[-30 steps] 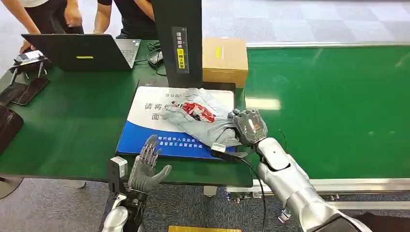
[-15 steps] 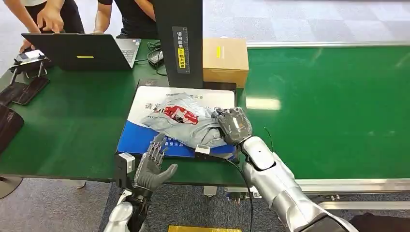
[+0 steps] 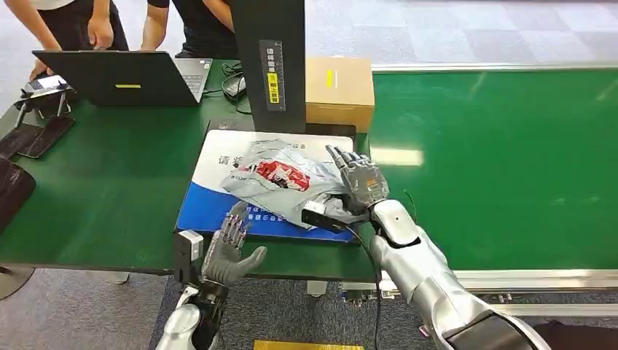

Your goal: Moved the parcel from conveyor to table for the left to box.

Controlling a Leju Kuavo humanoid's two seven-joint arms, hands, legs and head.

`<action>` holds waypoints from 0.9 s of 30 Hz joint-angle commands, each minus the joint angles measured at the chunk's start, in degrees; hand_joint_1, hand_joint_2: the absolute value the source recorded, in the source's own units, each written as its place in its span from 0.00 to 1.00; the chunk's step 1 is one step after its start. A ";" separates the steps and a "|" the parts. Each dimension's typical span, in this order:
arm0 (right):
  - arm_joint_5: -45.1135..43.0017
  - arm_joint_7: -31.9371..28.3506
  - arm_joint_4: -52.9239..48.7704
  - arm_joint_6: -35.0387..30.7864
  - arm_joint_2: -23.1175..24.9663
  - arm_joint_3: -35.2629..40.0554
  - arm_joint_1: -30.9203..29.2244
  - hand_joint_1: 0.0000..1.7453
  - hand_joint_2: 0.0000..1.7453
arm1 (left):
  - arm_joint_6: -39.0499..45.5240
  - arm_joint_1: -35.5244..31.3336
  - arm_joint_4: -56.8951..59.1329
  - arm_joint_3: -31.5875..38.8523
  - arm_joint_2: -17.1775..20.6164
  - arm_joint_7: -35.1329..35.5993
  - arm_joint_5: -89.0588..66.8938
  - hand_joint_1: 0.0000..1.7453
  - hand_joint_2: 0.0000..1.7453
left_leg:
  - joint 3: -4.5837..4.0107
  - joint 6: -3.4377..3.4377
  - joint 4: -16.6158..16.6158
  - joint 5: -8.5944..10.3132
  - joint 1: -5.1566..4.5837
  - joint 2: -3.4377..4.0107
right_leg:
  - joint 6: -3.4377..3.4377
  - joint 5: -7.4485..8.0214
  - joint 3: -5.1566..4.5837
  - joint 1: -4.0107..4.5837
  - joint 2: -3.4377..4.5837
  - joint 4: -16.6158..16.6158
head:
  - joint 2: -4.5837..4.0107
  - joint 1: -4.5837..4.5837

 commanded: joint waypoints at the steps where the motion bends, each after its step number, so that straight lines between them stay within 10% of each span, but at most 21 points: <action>1: -0.13 -0.40 4.19 0.23 0.89 -1.09 -2.07 0.00 1.00 | 0.07 -2.04 2.89 -0.51 1.57 0.15 0.09 0.00 1.00 | 0.11 -0.04 -0.04 -0.01 0.01 -0.04 | -0.05 -0.02 0.10 0.00 0.05 -0.02 | 0.00 0.00; 10: -16.21 -10.73 0.13 4.72 2.44 -8.80 -1.07 0.00 1.00 | 1.39 -0.34 -0.67 0.77 1.21 0.15 0.88 0.00 1.00 | 0.13 -0.06 -0.03 -0.04 0.02 0.03 | -0.07 -0.03 0.10 0.02 0.14 -0.01 | 0.00 0.02; 17: -37.21 -10.73 -23.66 12.93 -1.38 -3.57 6.92 0.00 1.00 | 2.28 0.67 -1.58 1.01 1.01 0.15 1.04 0.00 1.00 | 0.18 -0.06 -0.03 -0.10 0.05 0.04 | -0.08 -0.07 0.15 0.04 0.16 -0.03 | 0.00 -0.02; 27: -43.76 -8.71 -41.25 13.78 -7.38 -6.26 15.47 0.00 1.00 | 2.33 0.52 -1.67 1.09 0.73 0.15 0.96 0.00 1.00 | -0.02 -0.05 -0.02 -0.04 0.03 -0.14 | -0.07 -0.07 0.02 0.02 -0.04 -0.04 | 0.00 0.00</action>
